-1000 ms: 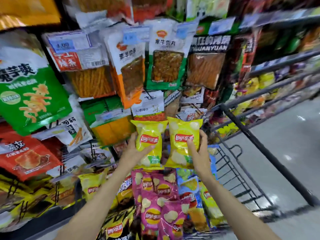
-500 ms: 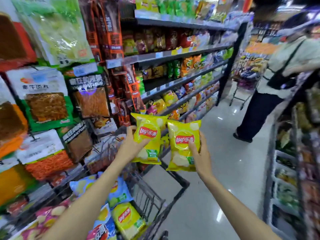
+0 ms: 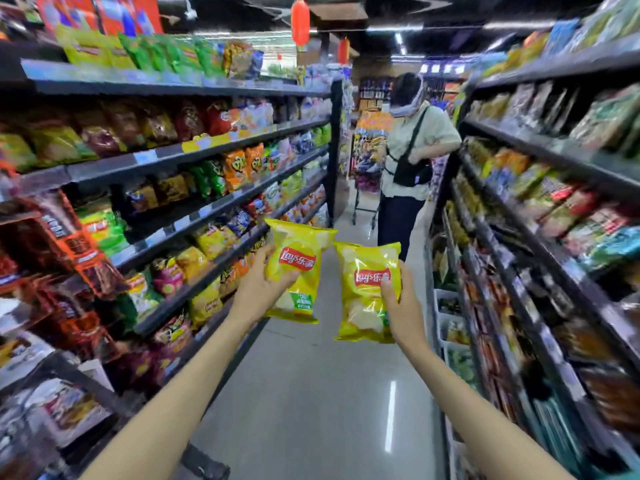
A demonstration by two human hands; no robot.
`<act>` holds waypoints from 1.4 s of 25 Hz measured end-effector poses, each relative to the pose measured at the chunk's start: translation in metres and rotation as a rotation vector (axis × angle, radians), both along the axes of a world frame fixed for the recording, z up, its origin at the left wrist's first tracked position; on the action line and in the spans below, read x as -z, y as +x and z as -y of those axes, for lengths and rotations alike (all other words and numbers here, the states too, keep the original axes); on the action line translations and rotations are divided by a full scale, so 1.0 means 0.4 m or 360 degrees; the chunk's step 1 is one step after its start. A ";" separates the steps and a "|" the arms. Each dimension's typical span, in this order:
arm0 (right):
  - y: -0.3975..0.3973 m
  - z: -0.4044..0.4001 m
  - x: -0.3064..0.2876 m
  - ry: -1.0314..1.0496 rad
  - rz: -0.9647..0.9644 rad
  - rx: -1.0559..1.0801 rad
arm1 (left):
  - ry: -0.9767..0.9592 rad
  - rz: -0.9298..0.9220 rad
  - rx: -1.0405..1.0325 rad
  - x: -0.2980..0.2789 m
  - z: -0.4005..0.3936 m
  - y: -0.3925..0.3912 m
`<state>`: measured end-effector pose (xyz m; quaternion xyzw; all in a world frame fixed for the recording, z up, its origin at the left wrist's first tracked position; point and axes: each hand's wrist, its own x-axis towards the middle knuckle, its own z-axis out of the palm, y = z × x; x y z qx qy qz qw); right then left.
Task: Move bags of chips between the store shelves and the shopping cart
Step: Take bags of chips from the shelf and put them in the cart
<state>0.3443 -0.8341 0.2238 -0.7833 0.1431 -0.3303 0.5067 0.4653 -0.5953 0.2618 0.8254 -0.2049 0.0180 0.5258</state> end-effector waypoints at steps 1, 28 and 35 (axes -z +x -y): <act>0.029 0.041 -0.007 0.0020 0.0031 0.0013 | -0.0023 0.0005 0.0019 -0.006 0.045 0.031; 1.595 0.425 -0.366 0.0008 0.0351 -0.0977 | -0.0235 0.0528 -0.0916 -0.380 0.338 1.227; 1.895 0.164 -0.491 0.0128 0.0506 -0.1519 | -0.0258 0.0726 -0.1272 -0.499 0.123 1.325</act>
